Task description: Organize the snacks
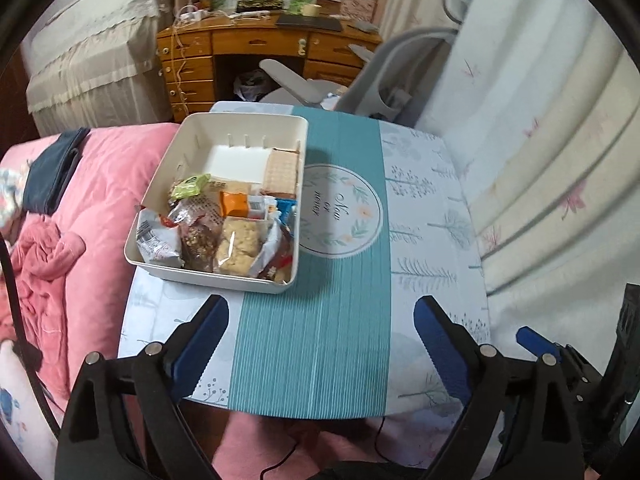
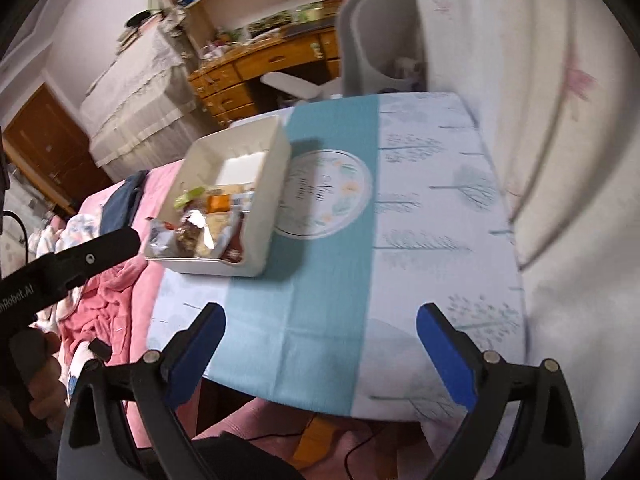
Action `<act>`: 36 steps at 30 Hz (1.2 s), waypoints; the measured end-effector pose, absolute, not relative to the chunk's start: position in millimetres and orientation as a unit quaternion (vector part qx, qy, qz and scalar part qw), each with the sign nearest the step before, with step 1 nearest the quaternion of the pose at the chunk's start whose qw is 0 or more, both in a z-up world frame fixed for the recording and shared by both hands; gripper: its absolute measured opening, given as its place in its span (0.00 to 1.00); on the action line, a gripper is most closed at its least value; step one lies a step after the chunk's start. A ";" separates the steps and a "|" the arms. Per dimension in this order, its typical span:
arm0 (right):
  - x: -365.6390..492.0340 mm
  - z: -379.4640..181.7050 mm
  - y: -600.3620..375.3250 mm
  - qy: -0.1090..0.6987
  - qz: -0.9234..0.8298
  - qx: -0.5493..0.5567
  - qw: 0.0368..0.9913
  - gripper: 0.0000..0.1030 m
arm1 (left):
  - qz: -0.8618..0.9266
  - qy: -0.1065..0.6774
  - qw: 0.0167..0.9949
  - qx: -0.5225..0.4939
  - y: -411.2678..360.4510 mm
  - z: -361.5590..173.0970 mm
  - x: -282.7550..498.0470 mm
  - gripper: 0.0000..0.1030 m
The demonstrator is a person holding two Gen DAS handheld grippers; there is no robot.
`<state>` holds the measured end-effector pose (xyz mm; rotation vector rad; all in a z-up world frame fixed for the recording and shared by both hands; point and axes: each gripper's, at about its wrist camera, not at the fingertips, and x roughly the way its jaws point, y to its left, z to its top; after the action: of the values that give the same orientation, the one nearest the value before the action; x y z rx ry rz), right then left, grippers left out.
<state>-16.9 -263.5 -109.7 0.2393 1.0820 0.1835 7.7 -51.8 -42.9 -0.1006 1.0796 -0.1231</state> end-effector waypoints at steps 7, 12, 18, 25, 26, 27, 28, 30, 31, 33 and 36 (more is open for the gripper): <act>-32.4 -94.0 -285.4 0.513 0.051 0.133 0.846 0.94 | -0.078 0.498 0.863 -0.025 -68.9 -23.2 0.7 0.96; -42.9 -73.9 -290.7 0.509 0.049 0.147 0.847 0.95 | -0.079 0.468 0.880 -0.011 -73.0 -3.5 -12.9 0.99; -61.0 -51.1 -274.4 0.482 0.061 0.118 0.866 0.97 | -0.061 0.455 0.888 -0.009 -71.0 2.3 -28.7 0.99; -76.4 -39.4 -262.3 0.455 0.065 0.090 0.884 1.00 | -0.047 0.451 0.891 0.000 -72.3 2.2 -46.9 0.99; -78.9 -38.3 -262.3 0.450 0.066 0.091 0.886 1.00 | -0.047 0.451 0.891 0.000 -72.6 1.6 -49.4 0.99; -80.4 -37.3 -262.5 0.448 0.065 0.091 0.887 1.00 | -0.046 0.452 0.891 -0.001 -72.8 1.1 -51.7 0.99; -82.2 -36.6 -263.7 0.444 0.060 0.091 0.889 1.00 | -0.044 0.452 0.891 -0.003 -72.7 1.1 -53.8 0.99; -85.0 -37.3 -265.2 0.442 0.057 0.093 0.891 1.00 | -0.040 0.453 0.891 -0.004 -72.8 0.2 -57.1 0.99; -86.2 -38.3 -265.7 0.443 0.058 0.095 0.890 1.00 | -0.038 0.453 0.891 -0.005 -72.6 -0.4 -58.9 0.99; -87.2 -40.1 -264.2 0.447 0.059 0.093 0.888 1.00 | -0.035 0.456 0.889 -0.005 -72.3 -3.4 -62.5 0.99; -87.9 -44.2 -261.2 0.456 0.062 0.090 0.883 1.00 | -0.026 0.465 0.885 -0.010 -69.4 -9.4 -65.7 0.99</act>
<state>-87.9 -261.2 -44.2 0.1881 0.9492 0.1290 -65.7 -69.4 -9.4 -0.0203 0.9675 -0.0542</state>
